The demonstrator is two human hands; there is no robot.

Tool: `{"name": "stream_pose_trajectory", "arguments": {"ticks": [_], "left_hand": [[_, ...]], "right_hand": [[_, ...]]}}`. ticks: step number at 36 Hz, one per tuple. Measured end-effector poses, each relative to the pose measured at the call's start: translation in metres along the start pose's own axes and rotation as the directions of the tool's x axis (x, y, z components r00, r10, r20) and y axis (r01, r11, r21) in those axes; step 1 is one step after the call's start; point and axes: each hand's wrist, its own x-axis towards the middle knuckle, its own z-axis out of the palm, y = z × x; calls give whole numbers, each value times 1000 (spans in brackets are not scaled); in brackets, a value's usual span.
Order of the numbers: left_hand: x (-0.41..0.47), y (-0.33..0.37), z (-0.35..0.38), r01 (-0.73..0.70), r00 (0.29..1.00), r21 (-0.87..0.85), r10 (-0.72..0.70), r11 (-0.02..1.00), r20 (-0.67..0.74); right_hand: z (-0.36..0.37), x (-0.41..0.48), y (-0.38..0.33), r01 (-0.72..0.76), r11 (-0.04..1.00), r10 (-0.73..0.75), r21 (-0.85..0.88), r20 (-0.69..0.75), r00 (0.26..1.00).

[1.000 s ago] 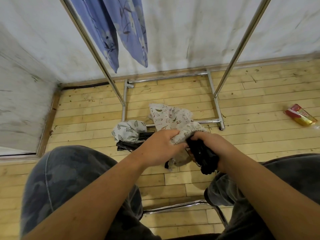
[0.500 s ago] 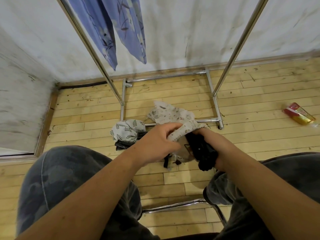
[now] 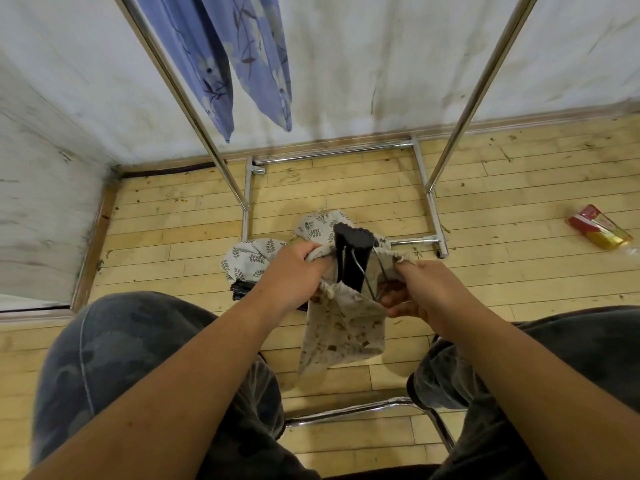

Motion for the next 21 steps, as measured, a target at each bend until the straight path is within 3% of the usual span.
{"name": "stream_pose_trajectory", "arguments": {"ticks": [4, 9, 13, 21], "left_hand": [[0, -3, -4, 29, 1000, -25, -29, 999, -3], [1, -7, -7, 39, 999, -72, -40, 997, -5], [6, -9, -10, 52, 997, -100, -57, 994, -47], [9, -10, -13, 49, 988, 160, -24, 986, -156]], "right_hand": [[-1, 0, 2, 22, 998, -22, -59, -4, 1000], [-4, -1, 1, 90, 933, -121, -350, -67, 990], [-5, -4, -1, 148, 871, -230, -469, -121, 966], [-8, -4, -1, 276, 789, -421, -548, -156, 893]]}}
